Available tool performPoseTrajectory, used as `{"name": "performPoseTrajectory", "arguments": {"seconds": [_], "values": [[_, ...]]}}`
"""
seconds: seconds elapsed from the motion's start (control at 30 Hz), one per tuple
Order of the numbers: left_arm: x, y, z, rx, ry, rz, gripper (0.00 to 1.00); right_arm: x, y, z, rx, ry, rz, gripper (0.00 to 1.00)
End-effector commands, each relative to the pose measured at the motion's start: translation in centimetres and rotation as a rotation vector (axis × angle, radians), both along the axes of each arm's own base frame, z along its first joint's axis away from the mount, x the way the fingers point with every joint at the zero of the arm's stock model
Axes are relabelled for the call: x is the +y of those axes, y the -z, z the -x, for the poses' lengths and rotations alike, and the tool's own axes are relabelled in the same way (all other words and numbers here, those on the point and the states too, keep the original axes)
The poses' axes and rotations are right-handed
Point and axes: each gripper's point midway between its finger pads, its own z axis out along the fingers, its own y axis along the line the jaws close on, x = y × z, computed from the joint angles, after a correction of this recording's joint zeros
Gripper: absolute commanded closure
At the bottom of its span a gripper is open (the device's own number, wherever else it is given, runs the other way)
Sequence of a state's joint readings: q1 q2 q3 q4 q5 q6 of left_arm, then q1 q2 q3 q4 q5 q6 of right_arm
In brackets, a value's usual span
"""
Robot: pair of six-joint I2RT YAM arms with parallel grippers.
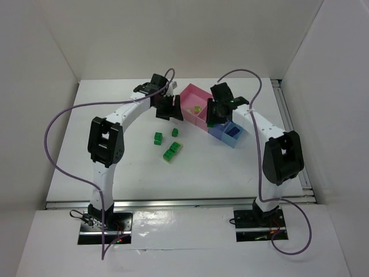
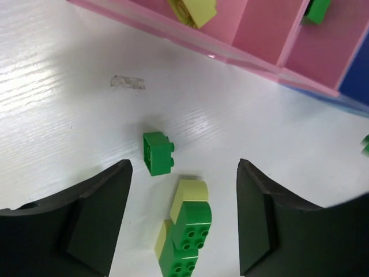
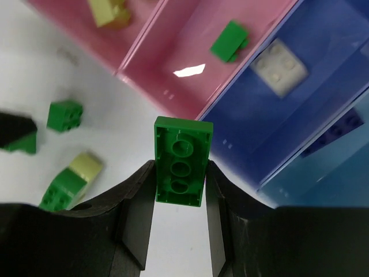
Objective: Sort the legos into containers by color
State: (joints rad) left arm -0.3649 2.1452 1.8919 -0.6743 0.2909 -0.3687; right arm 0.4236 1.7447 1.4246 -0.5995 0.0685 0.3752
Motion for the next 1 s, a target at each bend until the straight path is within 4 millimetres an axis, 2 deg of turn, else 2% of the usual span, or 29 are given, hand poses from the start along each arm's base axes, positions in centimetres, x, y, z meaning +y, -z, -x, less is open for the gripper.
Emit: {"name": "performPoseTrajectory", "arguments": {"seconds": [0.0, 0.03, 0.07, 0.1, 0.17, 0.2, 0.27, 0.3, 0.33, 0.37, 0.4, 0.43, 0.47, 0.6, 0.73, 0.8, 0.87, 0.93, 0.97], "values": [[1.8, 0.9, 0.3, -0.001, -0.059, -0.139, 0.22, 0.2, -0.9, -3.1, -0.058, 0.035, -0.028, 0.68], [1.6, 1.0, 0.4, -0.013, -0.047, -0.16, 0.21, -0.6, -1.3, -4.3, -0.071, 0.069, -0.039, 0.68], [1.4, 1.1, 0.7, -0.01, -0.042, -0.176, 0.19, -0.6, -1.3, -4.9, -0.073, 0.079, -0.054, 0.68], [1.6, 1.1, 0.6, -0.015, -0.05, -0.188, 0.17, -0.5, -0.4, -5.3, -0.057, 0.08, -0.047, 0.68], [1.6, 2.1, 1.1, 0.0, -0.038, -0.221, 0.17, -1.0, -1.0, -7.0, -0.089, 0.099, -0.07, 0.68], [1.2, 2.5, 1.3, 0.007, -0.028, -0.225, 0.16, -0.8, -0.3, -7.3, -0.075, 0.093, -0.071, 0.68], [1.5, 2.9, 1.5, 0.013, -0.031, -0.237, 0.16, -0.6, -1.1, -8.8, -0.105, 0.096, -0.092, 0.67], [1.1, 2.9, 1.7, 0.012, -0.022, -0.237, 0.16, -0.5, 0.0, -9.2, -0.082, 0.097, -0.083, 0.67], [1.1, 3.3, 1.7, 0.021, -0.021, -0.241, 0.16, -0.2, -0.7, -10.0, -0.098, 0.096, -0.089, 0.67], [0.6, 3.8, 2.1, 0.027, -0.008, -0.245, 0.16, -0.8, -0.4, -10.5, -0.092, 0.111, -0.079, 0.66], [0.8, 3.8, 1.9, 0.023, -0.015, -0.256, 0.16, -0.9, 0.7, -10.6, -0.067, 0.118, -0.061, 0.66], [0.5, 4.3, 2.2, 0.028, -0.008, -0.268, 0.16, -0.8, 0.3, -10.8, -0.076, 0.118, -0.065, 0.64], [0.5, 4.4, 2.2, 0.028, -0.008, -0.269, 0.17, -0.8, 0.9, -10.8, -0.063, 0.125, -0.066, 0.6], [0.0, 4.8, 2.5, 0.023, 0.001, -0.296, 0.21, -1.2, 1.0, -10.9, -0.07, 0.14, -0.05, 0.34], [-0.2, 5.9, 2.5, 0.043, 0.008, -0.296, 0.27, -1.7, 0.6, -10.9, -0.079, 0.158, -0.029, 0.26], [-0.2, 6.3, 2.5, 0.051, 0.009, -0.3, 0.3, -1.9, -0.4, -10.9, -0.095, 0.166, -0.026, 0.26], [-0.2, 6.8, 2.6, 0.06, 0.011, -0.305, 0.34, -2.2, -2.8, -10.8, -0.142, 0.175, -0.036, 0.26], [-0.6, 7.0, 2.6, 0.059, 0.02, -0.306, 0.37, -3.0, -3.5, -10.5, -0.163, 0.191, -0.035, 0.26], [-0.5, 7.0, 2.5, 0.054, 0.014, -0.316, 0.38, -3.2, -5.0, -10.1, -0.188, 0.191, -0.045, 0.26]]}}
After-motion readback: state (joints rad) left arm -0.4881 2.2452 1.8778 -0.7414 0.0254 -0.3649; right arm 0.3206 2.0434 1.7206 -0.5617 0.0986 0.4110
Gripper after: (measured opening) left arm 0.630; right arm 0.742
